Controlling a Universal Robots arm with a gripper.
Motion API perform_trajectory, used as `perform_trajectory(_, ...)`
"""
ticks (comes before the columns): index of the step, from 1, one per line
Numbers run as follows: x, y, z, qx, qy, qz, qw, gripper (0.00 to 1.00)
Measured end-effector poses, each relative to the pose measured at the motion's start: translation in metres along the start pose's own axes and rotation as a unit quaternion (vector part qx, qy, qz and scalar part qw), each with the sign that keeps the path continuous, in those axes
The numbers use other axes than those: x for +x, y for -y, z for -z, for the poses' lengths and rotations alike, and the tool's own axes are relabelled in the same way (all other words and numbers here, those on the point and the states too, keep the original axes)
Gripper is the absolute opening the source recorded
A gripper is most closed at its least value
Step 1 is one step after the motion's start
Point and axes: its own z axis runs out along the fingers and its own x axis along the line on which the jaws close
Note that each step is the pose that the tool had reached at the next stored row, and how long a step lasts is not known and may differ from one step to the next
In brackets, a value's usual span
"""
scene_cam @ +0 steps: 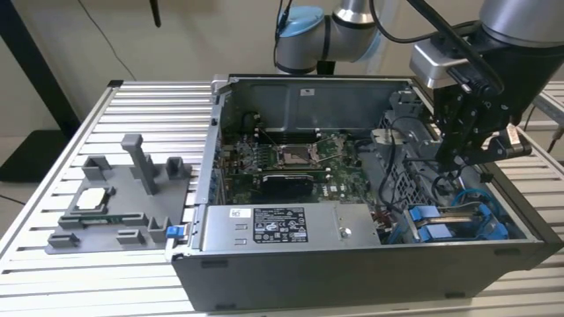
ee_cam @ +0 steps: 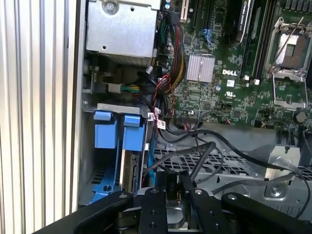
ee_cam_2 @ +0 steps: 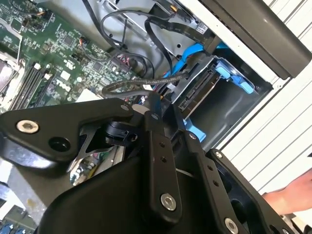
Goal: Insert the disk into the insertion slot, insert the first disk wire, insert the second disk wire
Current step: 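Insert the first disk wire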
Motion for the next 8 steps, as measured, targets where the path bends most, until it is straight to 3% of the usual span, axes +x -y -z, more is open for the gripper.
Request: perform_trajectory(8,0.0001,-0.0003,-0.0010,0.0044,-0.0002,0.000,1.0000,1.00)
